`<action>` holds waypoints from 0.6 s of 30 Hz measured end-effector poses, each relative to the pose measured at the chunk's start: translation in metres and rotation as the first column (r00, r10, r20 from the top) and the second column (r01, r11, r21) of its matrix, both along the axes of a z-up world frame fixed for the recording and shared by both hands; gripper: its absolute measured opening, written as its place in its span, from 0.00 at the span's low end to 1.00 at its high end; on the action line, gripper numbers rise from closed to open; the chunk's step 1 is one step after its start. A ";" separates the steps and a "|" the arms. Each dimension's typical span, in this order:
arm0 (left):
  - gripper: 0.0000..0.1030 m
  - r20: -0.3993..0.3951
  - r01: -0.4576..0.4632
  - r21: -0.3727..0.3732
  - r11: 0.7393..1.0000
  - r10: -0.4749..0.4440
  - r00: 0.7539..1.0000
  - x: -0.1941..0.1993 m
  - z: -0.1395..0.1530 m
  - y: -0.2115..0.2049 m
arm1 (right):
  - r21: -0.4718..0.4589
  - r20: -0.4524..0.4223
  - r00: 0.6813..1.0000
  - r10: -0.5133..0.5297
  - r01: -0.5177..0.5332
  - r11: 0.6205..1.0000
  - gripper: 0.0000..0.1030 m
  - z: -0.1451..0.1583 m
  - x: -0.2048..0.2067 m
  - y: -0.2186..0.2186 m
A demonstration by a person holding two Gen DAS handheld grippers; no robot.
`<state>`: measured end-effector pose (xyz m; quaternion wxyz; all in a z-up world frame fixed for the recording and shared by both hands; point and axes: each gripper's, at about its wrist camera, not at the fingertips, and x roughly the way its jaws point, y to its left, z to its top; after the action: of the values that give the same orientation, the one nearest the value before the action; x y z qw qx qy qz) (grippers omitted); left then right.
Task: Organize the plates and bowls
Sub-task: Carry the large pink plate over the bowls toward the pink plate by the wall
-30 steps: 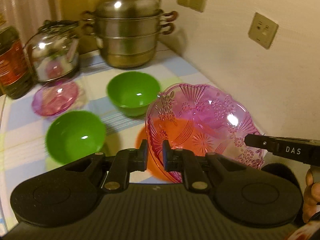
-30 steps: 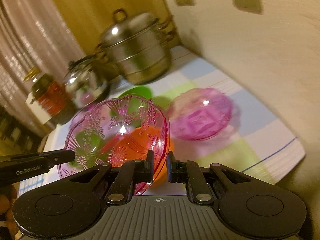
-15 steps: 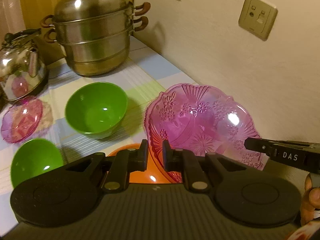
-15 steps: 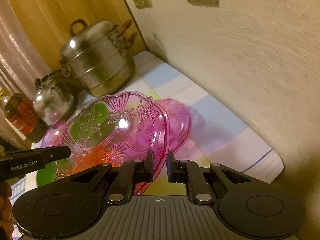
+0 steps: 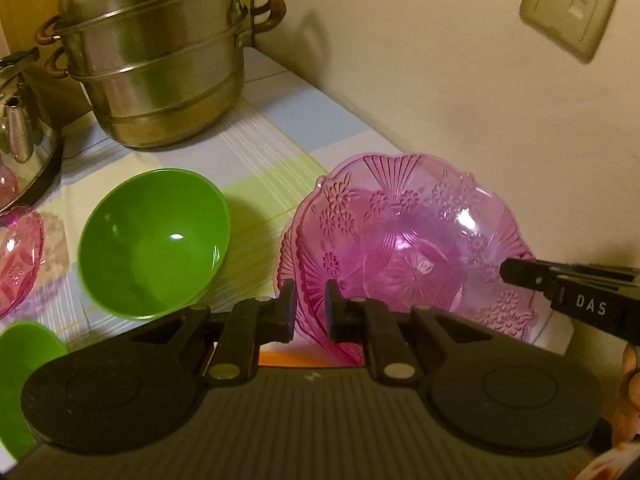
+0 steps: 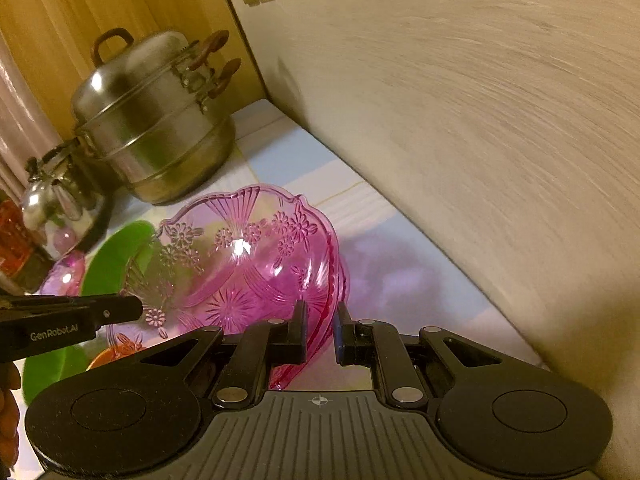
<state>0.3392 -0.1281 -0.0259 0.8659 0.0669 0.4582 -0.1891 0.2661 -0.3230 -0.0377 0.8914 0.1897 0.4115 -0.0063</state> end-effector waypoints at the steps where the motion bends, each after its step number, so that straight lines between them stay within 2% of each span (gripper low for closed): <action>1: 0.12 -0.005 0.000 0.005 1.000 0.000 1.000 0.004 -0.003 -0.001 | -0.007 -0.002 1.000 0.002 -0.002 1.000 0.12 -0.002 0.004 0.000; 10: 0.13 -0.054 0.005 0.056 0.998 -0.002 0.999 0.030 -0.030 -0.008 | -0.041 -0.042 0.999 0.029 -0.031 0.999 0.12 -0.030 0.031 0.007; 18: 0.14 -0.082 0.015 0.070 0.997 -0.009 0.997 0.039 -0.043 -0.011 | -0.071 -0.052 0.998 0.038 -0.042 0.997 0.12 -0.041 0.040 0.010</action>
<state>0.3783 -0.1389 -0.0692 0.8425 0.0925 0.4991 -0.1805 0.3064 -0.3130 -0.0784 0.8869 0.1486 0.4373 -0.0080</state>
